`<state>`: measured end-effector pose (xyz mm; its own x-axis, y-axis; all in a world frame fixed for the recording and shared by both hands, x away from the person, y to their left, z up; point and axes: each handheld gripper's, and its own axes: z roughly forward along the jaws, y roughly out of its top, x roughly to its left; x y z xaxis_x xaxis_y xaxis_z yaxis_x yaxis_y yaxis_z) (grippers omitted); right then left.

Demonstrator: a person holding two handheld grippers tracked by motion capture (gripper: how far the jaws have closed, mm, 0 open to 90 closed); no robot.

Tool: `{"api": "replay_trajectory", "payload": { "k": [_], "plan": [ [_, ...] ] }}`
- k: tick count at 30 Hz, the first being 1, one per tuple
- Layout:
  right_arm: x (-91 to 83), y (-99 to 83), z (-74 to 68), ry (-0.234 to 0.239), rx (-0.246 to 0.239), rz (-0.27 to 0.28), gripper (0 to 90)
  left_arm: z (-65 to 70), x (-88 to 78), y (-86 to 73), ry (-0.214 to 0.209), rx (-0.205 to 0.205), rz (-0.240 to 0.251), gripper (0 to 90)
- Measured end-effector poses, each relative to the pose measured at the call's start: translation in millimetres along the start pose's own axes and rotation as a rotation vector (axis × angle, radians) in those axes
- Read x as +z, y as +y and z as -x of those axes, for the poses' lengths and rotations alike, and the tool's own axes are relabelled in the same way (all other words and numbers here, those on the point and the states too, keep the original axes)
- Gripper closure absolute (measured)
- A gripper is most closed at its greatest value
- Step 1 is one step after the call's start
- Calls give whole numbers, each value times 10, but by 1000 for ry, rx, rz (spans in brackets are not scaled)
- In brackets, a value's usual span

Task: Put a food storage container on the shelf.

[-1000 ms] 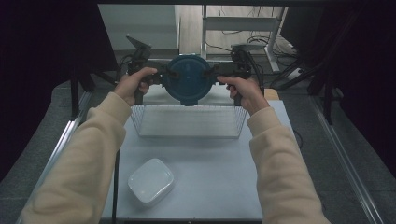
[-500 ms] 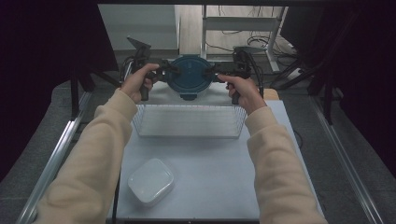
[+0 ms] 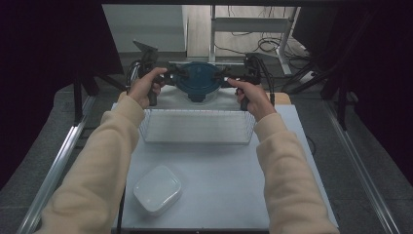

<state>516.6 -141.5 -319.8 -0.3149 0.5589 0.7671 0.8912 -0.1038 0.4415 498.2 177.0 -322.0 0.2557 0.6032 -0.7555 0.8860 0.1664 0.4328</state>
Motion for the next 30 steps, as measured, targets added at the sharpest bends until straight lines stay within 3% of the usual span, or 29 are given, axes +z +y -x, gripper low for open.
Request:
{"api": "replay_trajectory", "payload": {
  "k": [2, 4, 8, 13, 16, 17, 18, 20, 22, 26, 28, 30],
  "plan": [
    [8, -24, -35, -21, -22, 4, 316, 38, -10, -24, 43, 27, 23, 270],
    [6, -52, -110, -65, -78, 10, 217, 122, -42, -70, 96, 89, 52, 249],
    [-65, -121, -257, -123, -158, 59, 102, 230, -113, -164, 157, 201, 74, 192],
    [-229, -284, -395, -148, -292, 84, 99, 329, -326, -406, 230, 313, 150, 153],
    [-375, -460, -470, -176, -388, 103, 123, 386, -473, -667, 238, 379, 165, 155],
    [-462, -586, -507, -212, -456, 103, 149, 402, -517, -754, 245, 399, 166, 161],
    [-462, -586, -507, -212, -456, 103, 149, 410, -550, -818, 250, 416, 167, 161],
    [-530, -723, -532, -266, -523, 105, 157, 420, -629, -988, 249, 444, 174, 175],
    [-586, -868, -540, -288, -561, 97, 157, 412, -697, -1154, 241, 461, 169, 179],
    [-736, -1170, -530, -271, -585, 102, 157, 390, -830, -1481, 239, 499, 170, 181],
    [-830, -1329, -519, -237, -591, 108, 158, 371, -898, -1652, 230, 529, 170, 188],
    [-920, -1479, -495, -214, -606, 113, 158, 338, -936, -1780, 247, 565, 168, 189]
  ]
}}
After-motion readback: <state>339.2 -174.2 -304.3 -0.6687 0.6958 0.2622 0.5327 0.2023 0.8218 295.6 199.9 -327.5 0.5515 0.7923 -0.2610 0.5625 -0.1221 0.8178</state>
